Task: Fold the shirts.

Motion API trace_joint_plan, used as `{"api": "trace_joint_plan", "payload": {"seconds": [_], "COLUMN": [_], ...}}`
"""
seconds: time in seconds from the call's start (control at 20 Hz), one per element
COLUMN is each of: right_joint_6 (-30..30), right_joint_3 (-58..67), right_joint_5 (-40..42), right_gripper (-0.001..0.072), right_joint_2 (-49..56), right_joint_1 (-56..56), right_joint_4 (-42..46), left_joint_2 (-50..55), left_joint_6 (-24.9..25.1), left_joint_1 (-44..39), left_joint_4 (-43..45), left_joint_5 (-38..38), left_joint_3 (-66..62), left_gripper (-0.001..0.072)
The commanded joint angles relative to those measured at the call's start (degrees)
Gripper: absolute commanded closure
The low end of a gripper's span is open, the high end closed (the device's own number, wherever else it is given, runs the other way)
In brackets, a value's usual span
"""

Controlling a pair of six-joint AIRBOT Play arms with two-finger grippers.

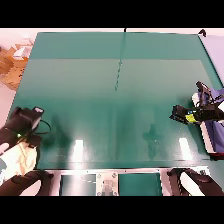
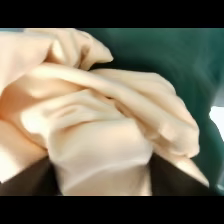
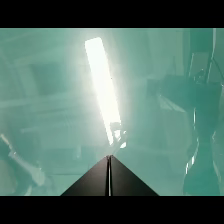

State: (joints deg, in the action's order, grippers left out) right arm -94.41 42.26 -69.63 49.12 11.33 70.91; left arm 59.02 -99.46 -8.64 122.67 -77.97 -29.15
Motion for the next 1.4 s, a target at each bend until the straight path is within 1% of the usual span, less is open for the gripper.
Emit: {"api": "trace_joint_plan", "payload": {"seconds": [0.0, 0.05, 0.15, 0.25, 0.3, 0.4, 0.45, 0.55, 0.7, 0.8, 0.95, 1.0, 1.05, 1.1, 1.2, 1.35], "right_joint_6": [-0.02, 0.0, -0.02, -0.02, -0.02, -0.02, -0.02, -0.02, -0.02, -0.02, -0.02, -0.02, -0.02, -0.02, -0.02, -0.02], "right_joint_3": [-0.02, -0.02, -0.02, -0.02, -0.02, -0.02, -0.02, -0.02, -0.02, -0.02, -0.02, -0.02, -0.02, -0.02, -0.02, -0.02], "right_joint_5": [-0.02, 0.0, 0.02, 0.02, 0.0, 0.02, 0.0, 0.0, 0.02, 0.0, 0.02, 0.0, 0.02, 0.02, 0.02, 0.68], "right_gripper": [0.0698, 0.0698, 0.0698, 0.0698, 0.0698, 0.0698, 0.0698, 0.0698, 0.0698, 0.0698, 0.0698, 0.0698, 0.0698, 0.0698, 0.0698, 0.0698], "right_joint_2": [-0.04, -0.04, -0.04, -0.04, -0.04, -0.04, -0.04, -0.04, -0.04, -0.04, -0.04, -0.04, -0.04, -0.04, -0.04, -0.04], "right_joint_1": [0.04, 0.04, 0.04, 0.04, 0.04, 0.04, 0.04, 0.04, 0.04, 0.04, 0.04, 0.04, 0.04, 0.04, 0.04, 0.04], "right_joint_4": [0.0, 0.02, 0.0, 0.02, 0.0, 0.0, 0.02, 0.0, 0.02, 0.02, 0.02, 0.0, 0.0, 0.0, 0.0, 0.0], "left_joint_2": [0.15, 0.15, 0.13, -0.15, -0.44, -0.44, -0.44, -0.44, 0.79, 3.56, 12.0, 14.82, 17.53, 19.39, 20.15, 18.75], "left_joint_6": [-1.29, 0.02, 2.84, 4.98, 7.06, 10.16, 10.38, 10.43, 10.36, 9.81, 9.94, 9.92, 9.55, 9.49, 9.53, 9.51], "left_joint_1": [0.07, 0.07, 0.04, -0.39, -1.44, -6.25, -9.94, -17.94, -28.39, -32.22, -33.68, -33.68, -33.68, -33.68, -33.05, -27.63], "left_joint_4": [3.1, 3.15, 3.08, 1.55, -0.9, -6.97, -9.68, -13.7, -17.57, -20.33, -29.88, -32.33, -34.01, -34.42, -32.41, -28.52], "left_joint_5": [6.54, 6.1, 4.68, 2.25, 1.05, -0.81, -0.74, 2.82, 12.31, 18.18, 24.22, 25.44, 25.92, 25.16, 21.05, 10.29], "left_joint_3": [6.05, 5.38, 1.27, -7.17, -12.44, -24.9, -31.34, -41.7, -48.59, -48.59, -48.59, -48.59, -48.59, -48.59, -48.65, -50.73], "left_gripper": [0.0464, 0.0679, 0.0685, 0.0685, 0.0685, 0.0685, 0.0685, 0.0685, 0.0685, 0.0685, 0.0673, 0.0399, 0.0081, 0.0024, 0.0025, 0.0025]}}
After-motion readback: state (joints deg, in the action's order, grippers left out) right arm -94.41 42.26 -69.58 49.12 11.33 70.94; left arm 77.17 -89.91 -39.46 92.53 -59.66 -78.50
